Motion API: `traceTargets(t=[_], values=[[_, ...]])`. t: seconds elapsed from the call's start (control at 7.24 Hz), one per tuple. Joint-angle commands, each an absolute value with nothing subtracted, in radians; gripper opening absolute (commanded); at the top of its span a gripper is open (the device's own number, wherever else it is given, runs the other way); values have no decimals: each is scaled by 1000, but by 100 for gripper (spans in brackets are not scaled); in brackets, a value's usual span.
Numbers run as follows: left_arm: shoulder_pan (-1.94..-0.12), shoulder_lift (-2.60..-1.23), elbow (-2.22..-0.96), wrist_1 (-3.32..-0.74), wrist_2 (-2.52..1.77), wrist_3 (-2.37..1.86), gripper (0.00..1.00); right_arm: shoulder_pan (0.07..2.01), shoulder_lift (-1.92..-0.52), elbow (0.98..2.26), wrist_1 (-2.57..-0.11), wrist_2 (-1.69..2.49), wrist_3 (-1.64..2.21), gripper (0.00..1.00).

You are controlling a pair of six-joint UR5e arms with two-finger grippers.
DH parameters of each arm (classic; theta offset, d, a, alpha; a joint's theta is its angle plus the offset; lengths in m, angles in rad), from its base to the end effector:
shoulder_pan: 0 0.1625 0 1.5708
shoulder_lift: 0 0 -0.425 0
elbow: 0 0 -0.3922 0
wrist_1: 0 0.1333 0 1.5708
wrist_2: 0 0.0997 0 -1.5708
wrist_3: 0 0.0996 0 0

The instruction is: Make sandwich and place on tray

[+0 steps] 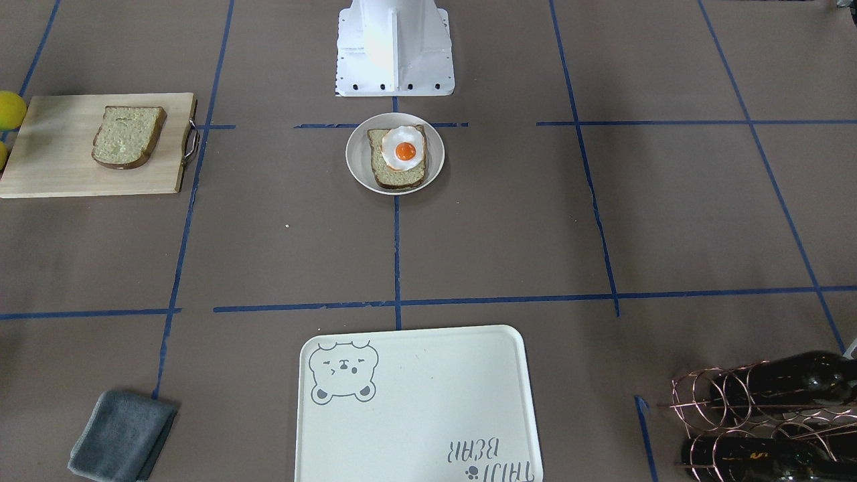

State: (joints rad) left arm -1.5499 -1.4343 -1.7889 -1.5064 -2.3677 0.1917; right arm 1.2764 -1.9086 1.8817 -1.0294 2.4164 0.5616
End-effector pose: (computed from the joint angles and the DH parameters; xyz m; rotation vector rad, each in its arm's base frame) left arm -0.0530 -0.4351 0.6195 0.0844 0.7941 0.2081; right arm -0.0513 -0.3716 0.5825 0.0964 -0.9504 0.0291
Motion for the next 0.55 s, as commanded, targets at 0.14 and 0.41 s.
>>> traceTargets(t=[0.14,0.41], values=[[-1549,-1434,-1787,-1505,-2370,192,100,1033,-2042,1881,-630,2286,958,99],[-1549,-1434,-1786,-1505,-2370,192,100,918,-2042,1879,-551,2217,1073,92]])
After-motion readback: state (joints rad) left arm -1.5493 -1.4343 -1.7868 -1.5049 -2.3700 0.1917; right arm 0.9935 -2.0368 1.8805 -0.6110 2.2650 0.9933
